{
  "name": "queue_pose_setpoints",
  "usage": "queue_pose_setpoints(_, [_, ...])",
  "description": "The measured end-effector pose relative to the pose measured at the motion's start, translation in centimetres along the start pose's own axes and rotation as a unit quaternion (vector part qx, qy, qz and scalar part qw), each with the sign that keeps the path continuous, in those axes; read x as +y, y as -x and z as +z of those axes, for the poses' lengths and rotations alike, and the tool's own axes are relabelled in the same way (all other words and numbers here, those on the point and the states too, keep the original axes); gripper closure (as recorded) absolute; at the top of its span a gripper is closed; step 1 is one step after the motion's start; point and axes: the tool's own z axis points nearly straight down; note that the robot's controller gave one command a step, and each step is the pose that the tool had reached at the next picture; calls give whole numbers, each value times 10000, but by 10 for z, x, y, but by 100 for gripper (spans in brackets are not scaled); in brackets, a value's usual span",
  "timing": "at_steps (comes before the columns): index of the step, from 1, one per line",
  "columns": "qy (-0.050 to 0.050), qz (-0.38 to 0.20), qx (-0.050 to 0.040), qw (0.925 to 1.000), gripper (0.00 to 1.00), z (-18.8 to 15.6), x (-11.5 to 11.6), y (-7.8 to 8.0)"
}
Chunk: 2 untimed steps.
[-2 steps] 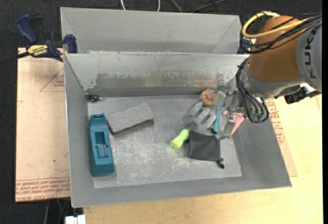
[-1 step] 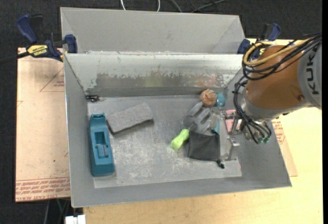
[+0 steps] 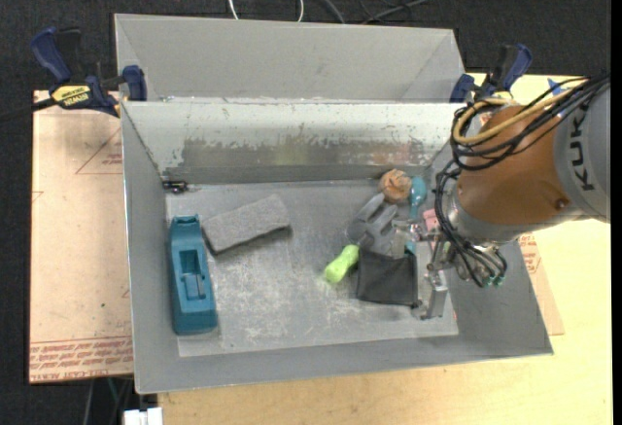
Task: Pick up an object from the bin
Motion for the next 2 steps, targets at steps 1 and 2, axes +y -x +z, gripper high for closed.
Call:
queue_pose_setpoints(1, [1, -15, 17, 10000, 0, 40, 6, 16])
queue_pose_setpoints(2, [1, 2479, -20, 9688, 100, 29, 42, 55])
